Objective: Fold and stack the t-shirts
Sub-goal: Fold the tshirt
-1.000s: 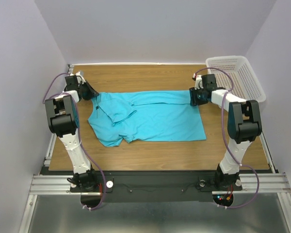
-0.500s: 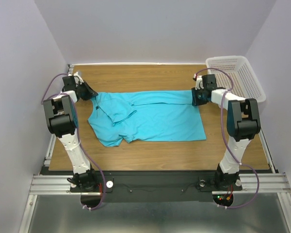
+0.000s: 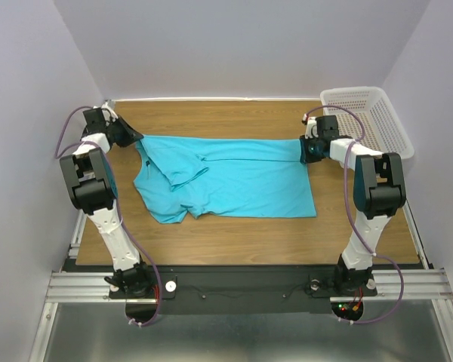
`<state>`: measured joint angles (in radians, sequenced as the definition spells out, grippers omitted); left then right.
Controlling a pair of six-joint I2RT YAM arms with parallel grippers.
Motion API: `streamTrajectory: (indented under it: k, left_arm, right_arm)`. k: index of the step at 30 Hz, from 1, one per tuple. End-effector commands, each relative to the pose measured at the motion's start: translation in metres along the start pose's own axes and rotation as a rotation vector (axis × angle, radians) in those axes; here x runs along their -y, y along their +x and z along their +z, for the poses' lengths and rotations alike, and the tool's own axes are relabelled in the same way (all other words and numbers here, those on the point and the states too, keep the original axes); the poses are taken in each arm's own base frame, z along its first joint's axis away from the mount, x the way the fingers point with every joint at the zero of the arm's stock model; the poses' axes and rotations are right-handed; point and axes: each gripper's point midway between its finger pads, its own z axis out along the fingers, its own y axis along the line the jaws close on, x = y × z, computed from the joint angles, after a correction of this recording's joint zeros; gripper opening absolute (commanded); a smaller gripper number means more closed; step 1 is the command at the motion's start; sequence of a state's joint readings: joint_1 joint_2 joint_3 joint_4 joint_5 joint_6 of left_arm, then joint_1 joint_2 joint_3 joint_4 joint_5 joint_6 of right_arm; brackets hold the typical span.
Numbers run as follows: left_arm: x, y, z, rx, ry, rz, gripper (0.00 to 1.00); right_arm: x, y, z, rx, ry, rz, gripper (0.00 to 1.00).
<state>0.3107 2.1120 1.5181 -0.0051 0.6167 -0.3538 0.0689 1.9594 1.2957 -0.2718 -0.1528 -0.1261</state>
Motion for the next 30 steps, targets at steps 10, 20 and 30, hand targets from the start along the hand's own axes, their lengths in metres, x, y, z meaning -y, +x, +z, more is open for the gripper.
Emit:
streamTrajectory:
  k: [10, 20, 30]
  left_arm:
    - [-0.018, -0.031, 0.007, 0.044, -0.094, 0.015, 0.37]
    - [0.022, -0.071, -0.06, 0.234, -0.144, 0.118, 0.45]
    - [0.053, 0.083, -0.095, 0.042, -0.015, 0.044, 0.41]
  right_arm:
    - [0.004, -0.001, 0.005, -0.009, 0.001, -0.003, 0.35]
    - [-0.007, -0.051, -0.035, 0.137, -0.052, -0.068, 0.5]
    - [-0.055, -0.039, -0.08, 0.226, -0.308, -0.329, 0.58]
